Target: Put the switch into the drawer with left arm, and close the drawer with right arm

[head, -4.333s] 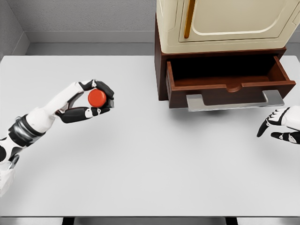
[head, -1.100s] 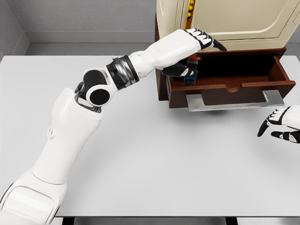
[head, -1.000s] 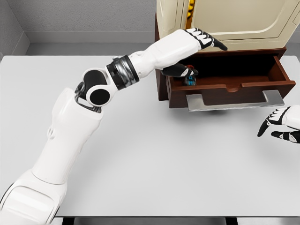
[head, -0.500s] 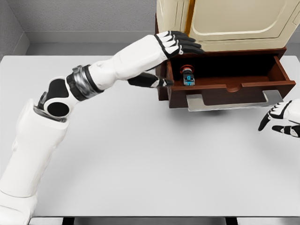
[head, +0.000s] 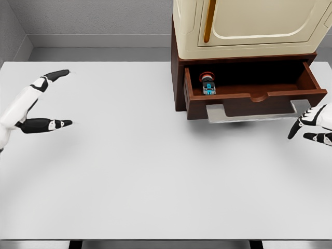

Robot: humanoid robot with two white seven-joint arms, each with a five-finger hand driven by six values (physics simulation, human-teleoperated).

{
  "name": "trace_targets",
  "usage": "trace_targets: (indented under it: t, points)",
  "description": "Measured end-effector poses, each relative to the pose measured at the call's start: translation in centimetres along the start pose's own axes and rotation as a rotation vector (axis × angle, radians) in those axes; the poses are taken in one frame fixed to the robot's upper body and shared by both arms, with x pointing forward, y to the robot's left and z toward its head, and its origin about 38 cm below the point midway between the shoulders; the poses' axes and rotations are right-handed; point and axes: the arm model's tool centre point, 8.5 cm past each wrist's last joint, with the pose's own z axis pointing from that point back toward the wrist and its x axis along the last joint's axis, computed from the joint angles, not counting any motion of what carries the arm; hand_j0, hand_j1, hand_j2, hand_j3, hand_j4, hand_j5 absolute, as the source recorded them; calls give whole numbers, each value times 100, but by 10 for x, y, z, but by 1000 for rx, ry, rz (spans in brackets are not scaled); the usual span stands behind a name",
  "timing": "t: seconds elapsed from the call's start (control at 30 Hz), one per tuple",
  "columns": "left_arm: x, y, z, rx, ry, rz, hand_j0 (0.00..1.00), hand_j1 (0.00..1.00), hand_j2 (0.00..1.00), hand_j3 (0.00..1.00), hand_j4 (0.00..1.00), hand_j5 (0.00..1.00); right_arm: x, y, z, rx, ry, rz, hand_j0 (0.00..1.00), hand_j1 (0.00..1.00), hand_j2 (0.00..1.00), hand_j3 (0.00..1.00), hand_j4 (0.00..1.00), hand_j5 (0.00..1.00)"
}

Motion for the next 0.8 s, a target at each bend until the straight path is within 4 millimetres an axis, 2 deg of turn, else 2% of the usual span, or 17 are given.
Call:
trace_targets:
  t: [0.17, 0.47, 0.8]
  points:
    - [-17, 11, 13, -5, 61, -12, 100, 100, 100, 100, 100, 100, 1, -5, -2, -6, -6, 11, 53, 53, 53, 53, 53, 53]
    - [-21, 12, 17, -8, 78, -15, 100, 100, 100, 100, 100, 100, 4, -11, -8, -12, -24, 30, 53, 53, 53, 53, 53, 53]
    - [-21, 12, 17, -9, 78, -13, 100, 100, 100, 100, 100, 100, 0, 4, -15, 23, -27, -3, 53, 53, 53, 53, 53, 53]
